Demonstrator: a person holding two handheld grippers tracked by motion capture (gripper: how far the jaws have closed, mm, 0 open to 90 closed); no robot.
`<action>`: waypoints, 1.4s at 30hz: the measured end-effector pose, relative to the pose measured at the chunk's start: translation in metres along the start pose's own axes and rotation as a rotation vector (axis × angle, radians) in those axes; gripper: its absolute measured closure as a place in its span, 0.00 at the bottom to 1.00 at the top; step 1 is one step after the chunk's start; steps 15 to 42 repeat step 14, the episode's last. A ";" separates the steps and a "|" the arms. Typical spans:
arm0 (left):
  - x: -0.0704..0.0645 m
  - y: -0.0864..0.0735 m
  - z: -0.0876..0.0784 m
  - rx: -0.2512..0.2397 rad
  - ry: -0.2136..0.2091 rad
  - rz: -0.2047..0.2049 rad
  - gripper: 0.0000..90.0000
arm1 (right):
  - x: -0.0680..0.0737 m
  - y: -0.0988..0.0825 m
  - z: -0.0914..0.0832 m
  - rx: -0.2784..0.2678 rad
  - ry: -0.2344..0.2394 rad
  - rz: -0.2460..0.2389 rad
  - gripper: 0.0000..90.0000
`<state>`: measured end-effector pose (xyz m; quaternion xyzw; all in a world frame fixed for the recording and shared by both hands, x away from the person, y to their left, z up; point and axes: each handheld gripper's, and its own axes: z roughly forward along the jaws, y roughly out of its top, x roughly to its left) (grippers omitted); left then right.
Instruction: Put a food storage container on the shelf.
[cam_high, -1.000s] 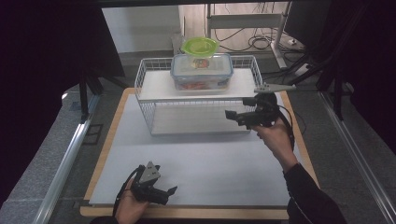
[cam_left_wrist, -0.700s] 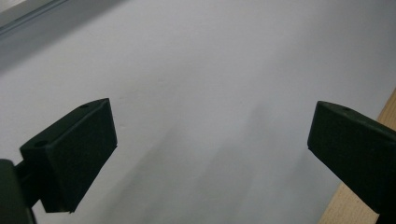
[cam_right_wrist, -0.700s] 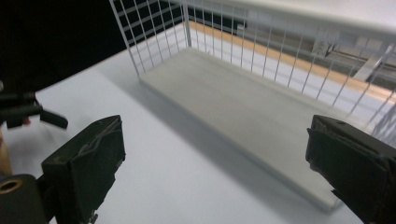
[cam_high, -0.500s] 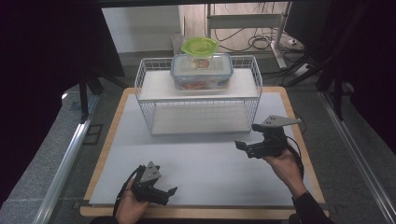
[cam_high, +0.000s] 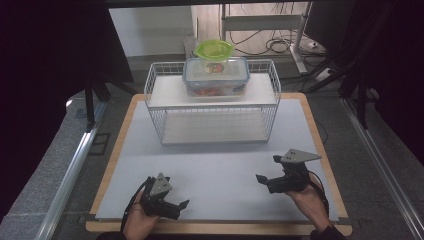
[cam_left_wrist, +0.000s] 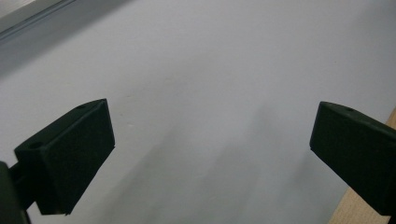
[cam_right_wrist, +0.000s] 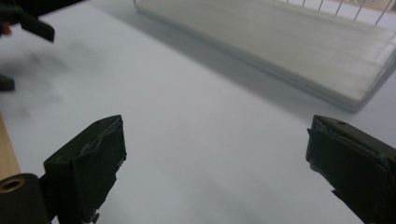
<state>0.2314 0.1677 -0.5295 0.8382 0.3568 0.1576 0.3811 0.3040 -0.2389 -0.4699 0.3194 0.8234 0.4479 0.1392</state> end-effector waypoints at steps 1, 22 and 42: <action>0.000 0.000 0.000 0.000 -0.001 0.001 0.00 | 0.000 -0.004 0.000 0.008 -0.005 -0.004 0.05; 0.001 -0.001 0.001 0.006 0.005 0.007 0.00 | -0.005 -0.033 0.005 0.103 -0.066 0.041 0.05; 0.001 -0.001 0.001 0.006 0.005 0.007 0.00 | -0.005 -0.033 0.005 0.103 -0.066 0.041 0.05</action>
